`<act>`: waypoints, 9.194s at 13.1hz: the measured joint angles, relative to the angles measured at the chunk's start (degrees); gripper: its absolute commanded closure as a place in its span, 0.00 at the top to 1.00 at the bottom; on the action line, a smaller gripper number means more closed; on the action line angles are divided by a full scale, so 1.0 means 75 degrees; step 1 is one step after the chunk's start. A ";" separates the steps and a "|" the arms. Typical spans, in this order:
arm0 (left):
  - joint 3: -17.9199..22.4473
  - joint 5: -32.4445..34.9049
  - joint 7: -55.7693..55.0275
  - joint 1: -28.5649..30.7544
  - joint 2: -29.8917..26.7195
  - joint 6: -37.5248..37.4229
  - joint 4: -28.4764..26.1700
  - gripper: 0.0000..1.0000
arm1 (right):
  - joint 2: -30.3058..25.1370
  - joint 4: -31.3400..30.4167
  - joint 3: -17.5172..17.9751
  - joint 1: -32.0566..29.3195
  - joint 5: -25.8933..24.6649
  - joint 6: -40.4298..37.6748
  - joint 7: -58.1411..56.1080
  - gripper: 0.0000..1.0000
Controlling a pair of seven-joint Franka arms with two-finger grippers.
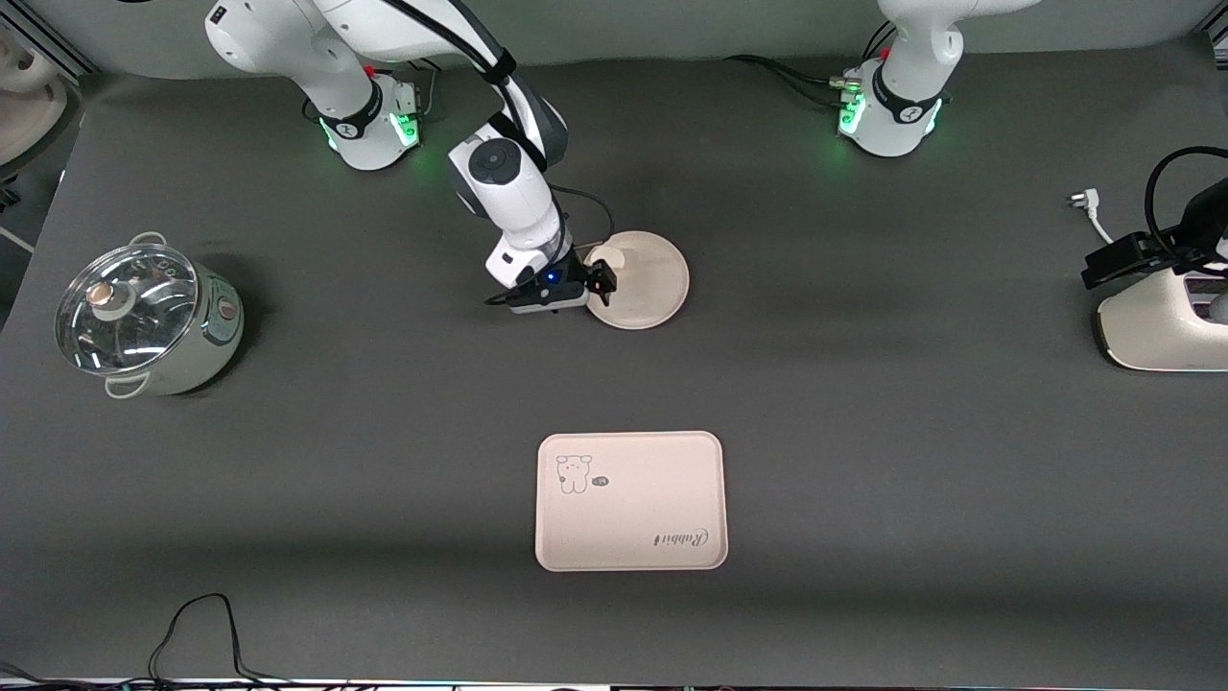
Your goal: Place bun in plate and plate on tray
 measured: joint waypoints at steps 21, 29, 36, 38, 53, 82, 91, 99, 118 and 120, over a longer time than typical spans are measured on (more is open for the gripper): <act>0.0001 -0.0053 0.0205 -0.0120 0.0015 0.0516 -0.0179 1.00 | 0.0274 -0.0449 0.0336 0.0033 0.0100 0.0438 0.0153 0.17; -0.0004 -0.0055 0.0208 -0.0148 0.0013 0.0593 -0.0130 1.00 | 0.0235 -0.0434 0.0369 0.0033 0.0107 0.0475 0.0171 0.00; -0.0056 -0.0055 0.0208 -0.0179 0.0014 0.0598 -0.0068 1.00 | -0.0440 -0.0324 0.0344 -0.0088 0.0107 -0.0097 0.0163 0.00; -0.0056 -0.0055 0.0207 -0.0180 0.0014 0.0598 -0.0066 1.00 | -0.1110 -0.0270 0.0331 -0.0251 0.0107 -0.0802 0.0129 0.00; -0.0057 -0.0055 0.0208 -0.0184 0.0015 0.0598 -0.0049 1.00 | 0.0969 0.4252 0.0254 -0.2094 0.1027 -0.2503 -0.1091 0.00; -0.0060 -0.0054 0.0207 -0.0194 0.0015 0.0600 -0.0022 1.00 | 0.5036 0.8852 0.0286 -0.2810 0.1290 -0.2613 -0.1090 1.00; -0.0060 -0.0053 0.0207 -0.0194 0.0026 0.0600 -0.0017 1.00 | 0.1327 0.8606 -0.0415 -0.3194 0.1071 -0.8316 -0.1161 1.00; -0.0060 -0.0053 0.0207 -0.0194 0.0027 0.0600 0.0006 1.00 | -0.2502 0.5746 0.0597 -0.5721 -0.0777 -1.0199 -0.4269 1.00; -0.0059 -0.0056 0.0207 -0.0194 0.0057 0.0601 0.0044 1.00 | -0.2789 0.5350 -0.0416 -0.6043 -0.1384 -1.0329 -0.5321 1.00; -0.0059 -0.0057 0.0207 -0.0194 0.0057 0.0608 0.0044 1.00 | -0.2789 0.5337 -0.0417 -0.6043 -0.1384 -1.0329 -0.5321 1.00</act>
